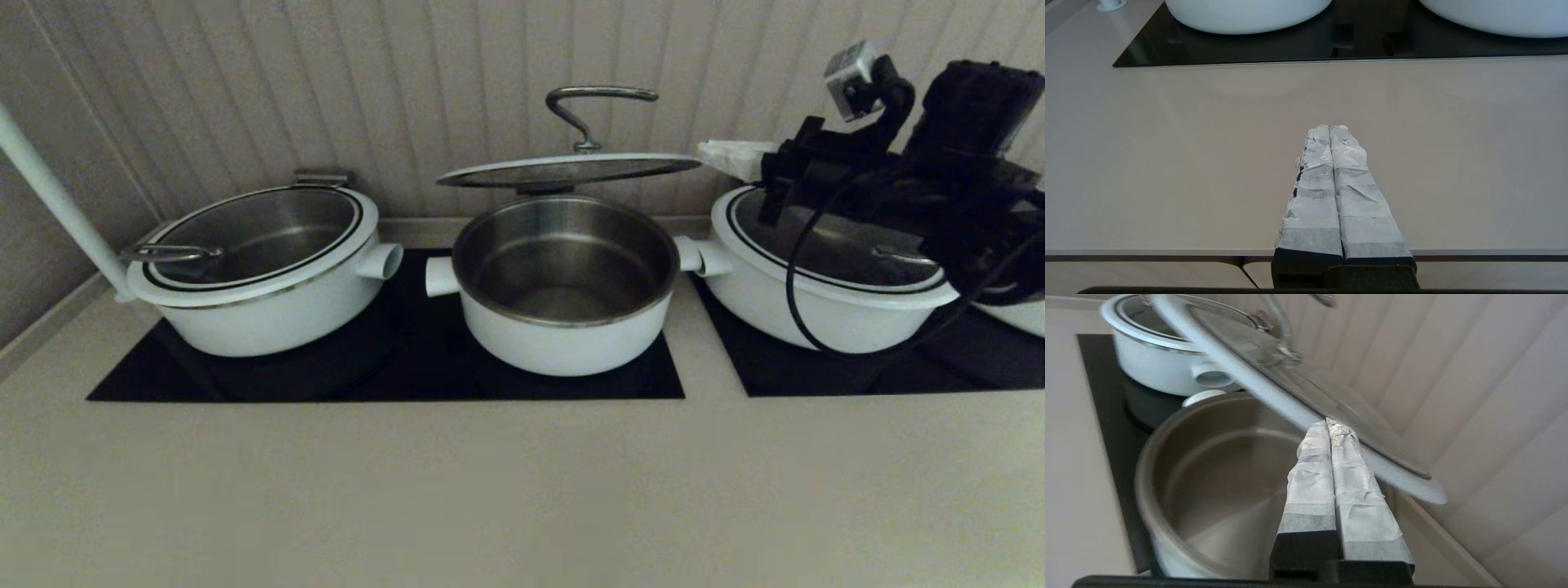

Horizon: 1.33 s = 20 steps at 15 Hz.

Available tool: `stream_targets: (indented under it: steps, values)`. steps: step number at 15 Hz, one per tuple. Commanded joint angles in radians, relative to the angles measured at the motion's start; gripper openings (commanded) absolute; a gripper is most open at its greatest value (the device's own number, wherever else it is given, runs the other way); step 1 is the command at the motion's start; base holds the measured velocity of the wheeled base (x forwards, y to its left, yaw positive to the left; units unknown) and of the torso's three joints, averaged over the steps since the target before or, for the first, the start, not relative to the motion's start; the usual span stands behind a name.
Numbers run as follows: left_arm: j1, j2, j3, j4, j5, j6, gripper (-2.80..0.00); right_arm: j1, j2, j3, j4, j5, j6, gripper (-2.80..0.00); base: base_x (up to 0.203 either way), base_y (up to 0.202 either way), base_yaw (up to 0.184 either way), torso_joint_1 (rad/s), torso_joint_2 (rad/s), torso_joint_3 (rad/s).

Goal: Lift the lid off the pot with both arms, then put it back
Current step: Close the pot lid

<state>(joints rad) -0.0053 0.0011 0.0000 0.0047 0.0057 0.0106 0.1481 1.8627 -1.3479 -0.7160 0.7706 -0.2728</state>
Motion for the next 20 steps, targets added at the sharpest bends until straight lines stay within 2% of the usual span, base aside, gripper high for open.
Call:
stream_targets:
  steps: [1,3,6,20]
  values:
    - [0.0,0.0,0.0,0.0,0.0,0.0,-2.8,-0.001,0.087,-0.076,-0.022,0.005,-0.002,-2.8,0.0,0.0,0.0,0.0,0.0,0.0]
    - [0.001,0.0,0.0,0.0,0.0,0.0,-2.8,-0.001,0.13,-0.134,-0.025,0.006,-0.001,-2.8,0.0,0.0,0.0,0.0,0.0,0.0]
    - [0.0,0.0,0.0,0.0,0.0,0.0,-2.8,0.002,0.133,-0.115,-0.026,0.006,0.0,-2.8,0.0,0.0,0.0,0.0,0.0,0.0]
    - [-0.001,0.0,0.0,0.0,0.0,0.0,-2.8,0.008,0.072,0.097,-0.072,0.009,-0.008,-2.8,0.0,0.0,0.0,0.0,0.0,0.0]
